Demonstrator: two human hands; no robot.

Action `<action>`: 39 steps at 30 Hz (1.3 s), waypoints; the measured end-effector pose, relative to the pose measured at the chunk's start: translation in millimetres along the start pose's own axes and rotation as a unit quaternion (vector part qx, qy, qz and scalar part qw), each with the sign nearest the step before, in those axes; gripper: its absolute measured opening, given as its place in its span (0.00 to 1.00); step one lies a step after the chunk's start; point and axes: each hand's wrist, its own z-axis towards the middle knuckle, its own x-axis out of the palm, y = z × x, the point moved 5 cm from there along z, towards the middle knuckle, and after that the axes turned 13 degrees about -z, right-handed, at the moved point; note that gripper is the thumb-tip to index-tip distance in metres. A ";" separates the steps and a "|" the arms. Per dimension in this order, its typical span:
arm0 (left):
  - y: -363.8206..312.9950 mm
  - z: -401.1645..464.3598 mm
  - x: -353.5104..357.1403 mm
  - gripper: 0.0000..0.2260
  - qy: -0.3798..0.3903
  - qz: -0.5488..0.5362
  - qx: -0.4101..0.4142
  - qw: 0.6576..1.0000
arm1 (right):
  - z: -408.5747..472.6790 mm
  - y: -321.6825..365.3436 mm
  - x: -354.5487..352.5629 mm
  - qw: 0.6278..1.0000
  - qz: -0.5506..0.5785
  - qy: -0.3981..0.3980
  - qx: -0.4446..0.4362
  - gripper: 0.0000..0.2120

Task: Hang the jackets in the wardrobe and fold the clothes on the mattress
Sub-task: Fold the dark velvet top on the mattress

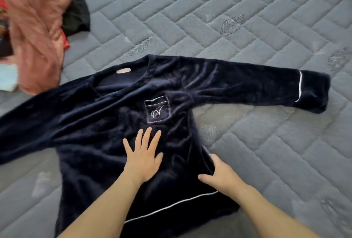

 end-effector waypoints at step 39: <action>139.1 -242.2 -2.3 0.16 -0.147 -0.682 -0.350 0.625 | -103.3 -62.0 85.7 0.883 0.326 -0.186 0.282 0.17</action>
